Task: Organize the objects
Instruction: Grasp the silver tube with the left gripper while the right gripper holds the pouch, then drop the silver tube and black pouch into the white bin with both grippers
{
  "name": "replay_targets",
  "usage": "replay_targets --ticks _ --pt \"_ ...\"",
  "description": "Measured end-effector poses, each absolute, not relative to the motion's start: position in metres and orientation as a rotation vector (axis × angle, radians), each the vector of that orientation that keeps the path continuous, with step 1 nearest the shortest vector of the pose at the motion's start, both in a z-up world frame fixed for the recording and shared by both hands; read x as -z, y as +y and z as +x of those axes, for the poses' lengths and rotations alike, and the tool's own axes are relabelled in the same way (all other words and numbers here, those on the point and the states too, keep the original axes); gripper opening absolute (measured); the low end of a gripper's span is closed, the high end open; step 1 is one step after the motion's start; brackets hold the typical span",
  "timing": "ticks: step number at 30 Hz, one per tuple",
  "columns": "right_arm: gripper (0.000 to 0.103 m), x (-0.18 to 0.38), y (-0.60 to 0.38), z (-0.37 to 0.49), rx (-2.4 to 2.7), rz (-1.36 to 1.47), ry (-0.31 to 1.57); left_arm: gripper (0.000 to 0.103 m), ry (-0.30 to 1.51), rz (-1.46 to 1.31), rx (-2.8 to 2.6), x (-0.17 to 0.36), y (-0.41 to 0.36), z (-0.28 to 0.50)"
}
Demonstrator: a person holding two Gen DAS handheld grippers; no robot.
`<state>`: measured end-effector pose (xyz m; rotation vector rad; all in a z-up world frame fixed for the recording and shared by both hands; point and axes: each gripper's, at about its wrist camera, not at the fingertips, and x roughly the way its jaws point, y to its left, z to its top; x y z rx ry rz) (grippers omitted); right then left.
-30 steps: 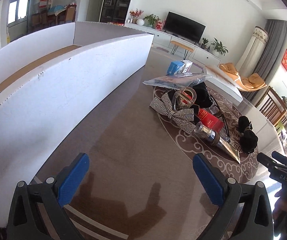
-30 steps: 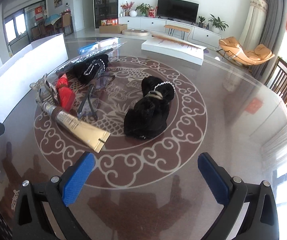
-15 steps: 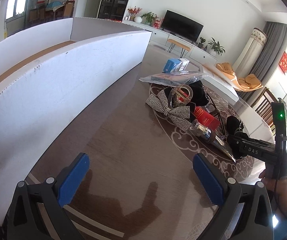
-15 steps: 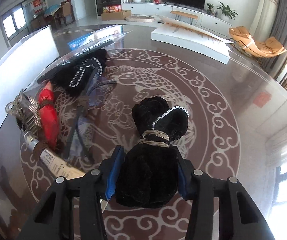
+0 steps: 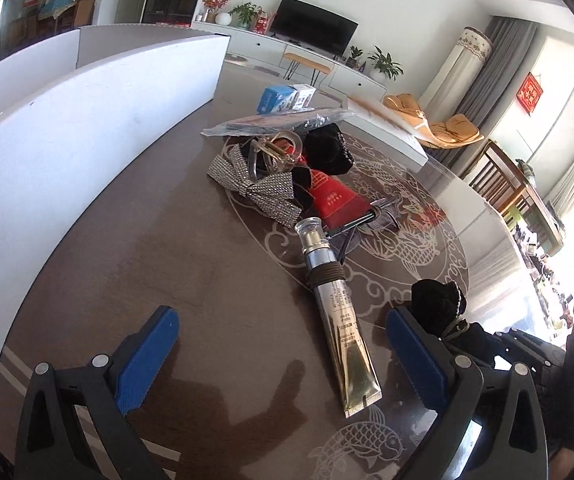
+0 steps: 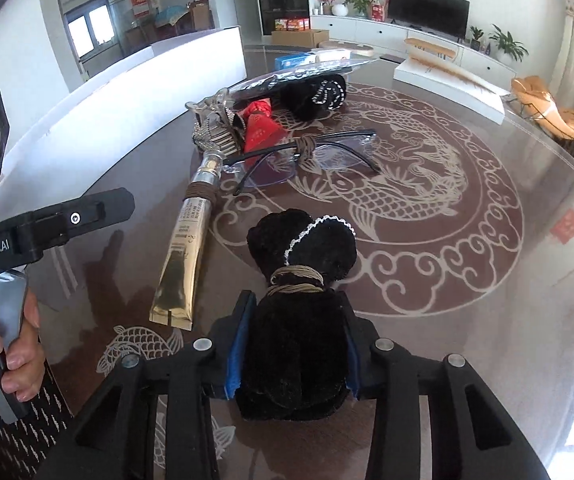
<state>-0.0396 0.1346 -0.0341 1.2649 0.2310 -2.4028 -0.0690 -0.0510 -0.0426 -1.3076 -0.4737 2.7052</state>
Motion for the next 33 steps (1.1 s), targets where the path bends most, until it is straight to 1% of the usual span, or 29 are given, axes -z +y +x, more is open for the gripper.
replay_targets --ticks 4,6,9,14,16,17,18,19,20,21,22,23,24,25,28,30,33 --pt "0.04 0.027 0.16 -0.025 2.479 1.247 0.264 0.103 -0.293 -1.483 -2.709 0.057 -0.02 -0.098" --pt "0.04 0.025 0.166 -0.02 2.485 1.242 0.283 0.103 -0.154 -1.533 -2.75 0.061 -0.008 -0.107" --pt "0.04 0.025 0.169 -0.02 2.469 1.251 0.3 0.103 -0.033 -1.596 -2.755 0.066 0.0 -0.113" --pt "0.042 0.036 0.166 -0.034 2.445 1.304 0.305 0.103 -0.018 -1.602 -2.73 0.064 -0.004 -0.112" --pt "0.055 0.039 0.164 -0.037 2.43 1.33 0.301 0.103 -0.011 -1.631 -2.706 0.063 -0.006 -0.114" --pt "0.066 0.04 0.162 -0.04 2.418 1.346 0.298 0.103 -0.006 -1.659 -2.68 0.063 -0.007 -0.117" --pt "0.071 0.04 0.161 -0.042 2.411 1.353 0.299 0.102 0.004 -1.667 -2.664 0.062 -0.007 -0.118" --pt "0.071 0.04 0.16 -0.044 2.409 1.353 0.306 0.076 0.018 -1.618 -2.678 0.057 -0.007 -0.116" --pt "0.072 0.039 0.158 -0.046 2.405 1.355 0.317 0.03 0.038 -1.555 -2.698 0.052 -0.006 -0.111" --pt "0.071 0.038 0.158 -0.048 2.401 1.356 0.325 0.026 0.062 -1.541 -2.713 0.051 -0.008 -0.108" --pt "0.071 0.037 0.158 -0.049 2.399 1.353 0.328 0.025 0.039 -1.525 -2.706 0.051 -0.012 -0.105" --pt "0.067 0.038 0.157 -0.051 2.39 1.349 0.328 0.025 -0.013 -1.495 -2.695 0.052 -0.018 -0.101" --pt "0.044 0.038 0.157 -0.052 2.382 1.349 0.33 0.025 -0.052 -1.471 -2.692 0.052 -0.026 -0.094" --pt "0.032 0.038 0.157 -0.053 2.374 1.357 0.328 0.025 -0.094 -1.424 -2.695 0.049 -0.034 -0.087" --pt "0.032 0.027 0.16 -0.049 2.371 1.33 0.246 0.025 -0.188 -1.268 -2.727 0.032 -0.055 -0.059" --pt "0.032 0.016 0.157 -0.043 2.379 1.293 0.235 0.025 -0.268 -1.177 -2.75 0.017 -0.069 -0.043" --pt "0.032 0.0 0.148 -0.04 2.375 1.249 0.209 0.025 -0.335 -1.063 -2.8 -0.006 -0.085 -0.023"
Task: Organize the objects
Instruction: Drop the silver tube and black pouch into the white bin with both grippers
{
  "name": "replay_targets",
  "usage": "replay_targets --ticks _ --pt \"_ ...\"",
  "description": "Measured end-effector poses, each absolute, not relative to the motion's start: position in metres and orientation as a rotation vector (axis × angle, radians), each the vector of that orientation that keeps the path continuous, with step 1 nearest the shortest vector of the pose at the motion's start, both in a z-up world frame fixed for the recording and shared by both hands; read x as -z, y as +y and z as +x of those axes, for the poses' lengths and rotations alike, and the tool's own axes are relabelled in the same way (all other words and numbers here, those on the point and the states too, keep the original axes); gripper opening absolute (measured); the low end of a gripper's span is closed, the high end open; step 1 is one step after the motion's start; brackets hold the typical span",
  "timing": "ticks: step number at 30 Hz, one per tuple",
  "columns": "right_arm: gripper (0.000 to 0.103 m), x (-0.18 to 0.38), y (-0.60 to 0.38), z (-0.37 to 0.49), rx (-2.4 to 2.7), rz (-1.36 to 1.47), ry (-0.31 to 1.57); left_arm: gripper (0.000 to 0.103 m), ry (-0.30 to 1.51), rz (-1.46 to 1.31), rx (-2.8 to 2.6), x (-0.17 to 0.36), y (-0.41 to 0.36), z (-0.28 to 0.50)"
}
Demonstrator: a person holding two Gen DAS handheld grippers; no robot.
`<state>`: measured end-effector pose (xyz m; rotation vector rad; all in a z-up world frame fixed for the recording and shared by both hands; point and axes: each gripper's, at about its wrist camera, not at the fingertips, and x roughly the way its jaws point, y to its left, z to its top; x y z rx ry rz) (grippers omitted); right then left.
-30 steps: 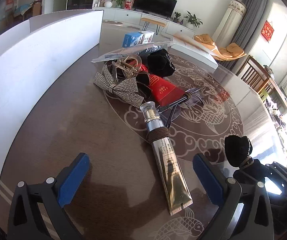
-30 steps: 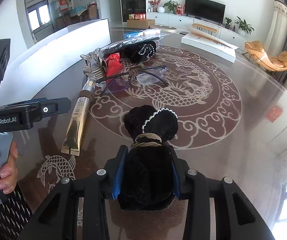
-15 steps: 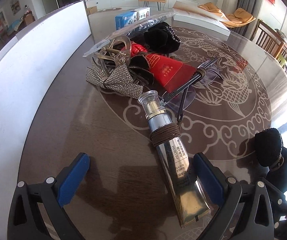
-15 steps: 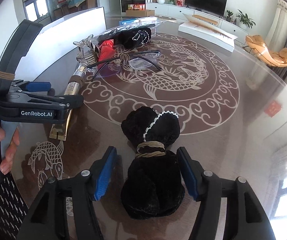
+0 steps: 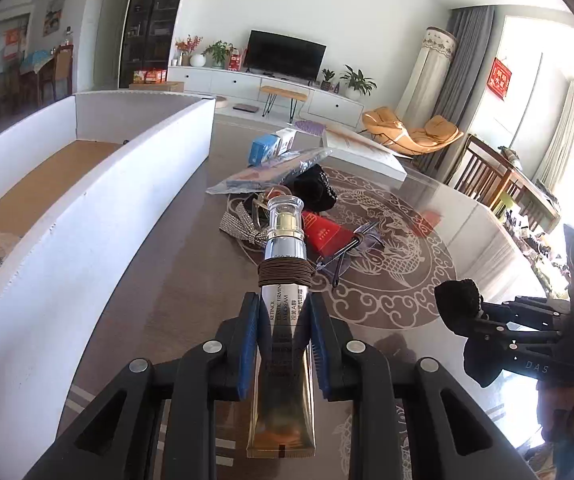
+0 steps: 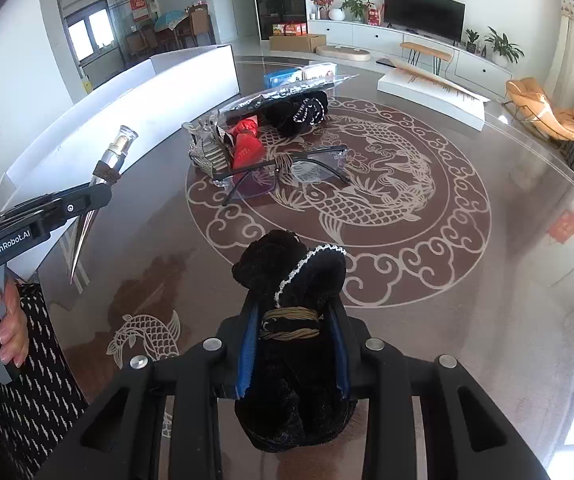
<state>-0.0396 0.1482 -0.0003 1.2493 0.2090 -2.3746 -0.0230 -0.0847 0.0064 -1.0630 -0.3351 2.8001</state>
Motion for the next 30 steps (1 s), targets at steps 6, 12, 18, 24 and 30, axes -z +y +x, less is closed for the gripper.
replay_targets --ticks 6,12,18,24,30 --pt "0.032 -0.044 0.096 -0.045 2.327 1.113 0.136 0.025 -0.55 -0.896 -2.884 -0.061 -0.15 0.01" --pt "0.033 -0.096 -0.025 -0.07 2.187 0.945 0.047 0.025 -0.594 -0.946 -3.071 -0.094 -0.249 0.012" --pt "0.033 -0.108 -0.161 -0.085 2.058 0.908 0.06 0.025 -0.611 -1.301 -3.085 -0.056 -0.315 -0.016" --pt "0.058 -0.06 -0.235 -0.1 2.015 1.071 0.168 0.053 -0.603 -1.531 -3.11 -0.023 -0.325 -0.032" --pt "0.09 -0.068 -0.183 -0.094 2.18 0.941 0.044 0.09 -0.573 -1.363 -3.261 -0.034 -0.299 -0.005"
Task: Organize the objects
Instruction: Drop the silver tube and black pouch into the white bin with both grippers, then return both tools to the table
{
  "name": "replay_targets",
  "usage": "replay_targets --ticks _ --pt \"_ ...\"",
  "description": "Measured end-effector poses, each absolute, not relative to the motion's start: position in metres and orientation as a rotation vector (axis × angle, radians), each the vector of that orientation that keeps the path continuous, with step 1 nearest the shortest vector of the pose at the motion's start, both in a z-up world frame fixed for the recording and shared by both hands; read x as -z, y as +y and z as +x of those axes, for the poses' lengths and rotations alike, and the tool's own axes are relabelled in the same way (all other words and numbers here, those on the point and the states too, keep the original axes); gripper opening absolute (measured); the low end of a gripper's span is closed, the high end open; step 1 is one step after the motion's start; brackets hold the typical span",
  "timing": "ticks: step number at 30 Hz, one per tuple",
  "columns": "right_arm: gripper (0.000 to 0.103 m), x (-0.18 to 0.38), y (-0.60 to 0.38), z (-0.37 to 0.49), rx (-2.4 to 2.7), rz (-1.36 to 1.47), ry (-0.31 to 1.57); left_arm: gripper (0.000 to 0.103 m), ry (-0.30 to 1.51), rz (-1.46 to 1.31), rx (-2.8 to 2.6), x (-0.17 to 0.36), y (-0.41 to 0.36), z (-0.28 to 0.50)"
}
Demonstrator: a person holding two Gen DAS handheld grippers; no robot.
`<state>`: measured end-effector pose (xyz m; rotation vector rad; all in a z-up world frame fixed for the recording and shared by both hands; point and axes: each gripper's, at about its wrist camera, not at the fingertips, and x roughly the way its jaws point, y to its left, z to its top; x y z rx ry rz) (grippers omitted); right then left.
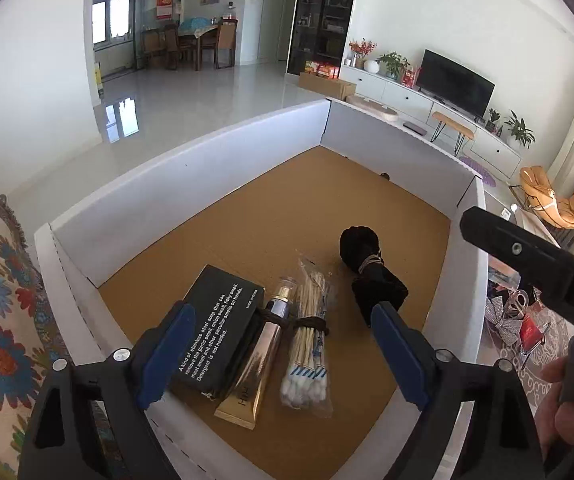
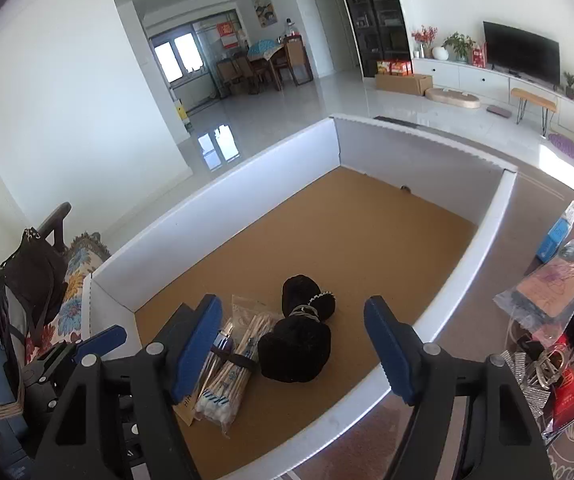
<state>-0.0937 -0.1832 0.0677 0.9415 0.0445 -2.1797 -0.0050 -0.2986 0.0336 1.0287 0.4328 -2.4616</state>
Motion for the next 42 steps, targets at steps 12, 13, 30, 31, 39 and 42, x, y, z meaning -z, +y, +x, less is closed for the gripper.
replay_targets --ticks 12,13,30,31,39,42 --pt "0.103 -0.011 0.051 -0.055 2.631 0.958 0.27 0.103 0.441 1.018 3.039 -0.064 -0.096 0.011" --pt "0.103 0.001 0.07 -0.05 2.633 1.012 0.283 0.103 0.415 1.081 3.057 -0.057 -0.08 0.005" --pt "0.103 0.052 0.153 -0.018 2.719 1.314 0.237 0.103 -0.001 1.404 2.885 0.048 -0.008 -0.042" --pt "0.103 0.052 0.152 -0.018 2.72 1.317 0.243 0.103 0.022 1.417 2.876 0.049 -0.01 -0.044" --pt "0.103 0.053 0.154 -0.02 2.713 1.324 0.217 0.103 0.104 1.446 2.741 0.065 -0.027 -0.053" --pt "0.103 0.053 0.153 -0.02 2.711 1.326 0.213 0.103 0.12 1.441 2.719 0.067 -0.032 -0.053"
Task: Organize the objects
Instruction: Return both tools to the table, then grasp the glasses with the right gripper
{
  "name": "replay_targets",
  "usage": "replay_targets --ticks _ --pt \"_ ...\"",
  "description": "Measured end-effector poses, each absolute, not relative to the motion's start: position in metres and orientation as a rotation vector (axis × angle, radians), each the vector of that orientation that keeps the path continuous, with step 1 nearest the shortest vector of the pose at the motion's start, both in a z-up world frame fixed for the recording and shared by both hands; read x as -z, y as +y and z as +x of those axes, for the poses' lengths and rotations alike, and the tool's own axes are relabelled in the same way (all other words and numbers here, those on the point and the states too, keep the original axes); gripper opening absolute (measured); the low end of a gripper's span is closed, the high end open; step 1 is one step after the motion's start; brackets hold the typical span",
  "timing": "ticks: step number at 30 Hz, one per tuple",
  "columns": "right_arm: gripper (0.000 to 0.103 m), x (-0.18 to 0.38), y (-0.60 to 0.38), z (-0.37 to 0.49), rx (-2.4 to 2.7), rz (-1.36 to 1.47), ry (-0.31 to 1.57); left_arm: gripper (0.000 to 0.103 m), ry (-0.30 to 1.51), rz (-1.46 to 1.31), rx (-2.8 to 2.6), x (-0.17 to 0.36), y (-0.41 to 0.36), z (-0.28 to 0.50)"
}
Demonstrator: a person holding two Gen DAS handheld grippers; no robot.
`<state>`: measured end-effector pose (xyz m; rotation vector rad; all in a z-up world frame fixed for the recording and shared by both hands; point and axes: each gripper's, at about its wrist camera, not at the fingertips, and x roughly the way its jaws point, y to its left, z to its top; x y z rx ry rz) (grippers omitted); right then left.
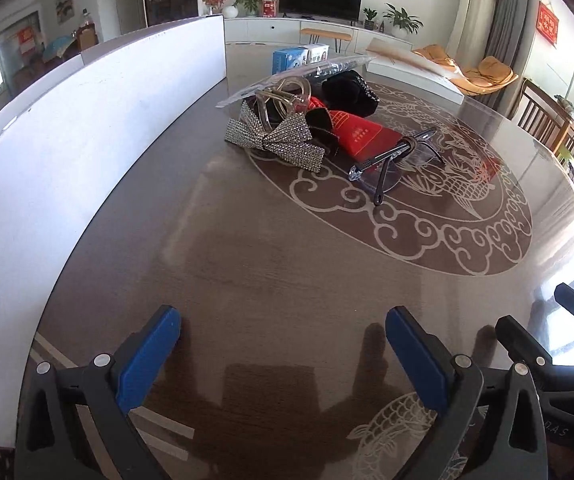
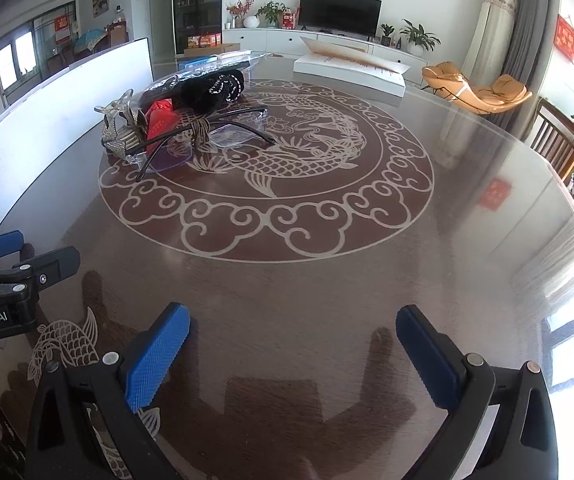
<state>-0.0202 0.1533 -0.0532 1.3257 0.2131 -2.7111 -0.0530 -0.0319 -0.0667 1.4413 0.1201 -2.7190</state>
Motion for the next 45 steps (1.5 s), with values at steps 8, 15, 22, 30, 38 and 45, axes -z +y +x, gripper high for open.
replay_targets --ticks 8,15,22,30,38,45 --pt "0.103 0.054 0.153 -0.021 2.709 1.328 0.208 0.103 0.053 1.447 2.703 0.068 -0.024 -0.054" --pt "0.103 0.055 0.154 -0.023 2.7 1.336 0.181 0.103 0.148 1.4 2.601 0.068 -0.045 -0.054" --pt "0.103 0.057 0.158 -0.028 2.671 1.359 0.122 0.103 0.17 1.379 2.582 0.068 -0.051 -0.056" --pt "0.103 0.049 0.145 -0.083 2.557 1.41 0.032 0.103 0.18 1.357 2.575 0.068 -0.052 -0.057" --pt "0.103 0.031 0.121 -0.179 2.684 1.442 -0.28 0.103 0.182 1.354 2.574 0.068 -0.052 -0.058" --pt "0.09 0.046 0.091 -0.187 2.66 1.53 -0.026 0.103 0.182 1.354 2.574 0.068 -0.052 -0.058"
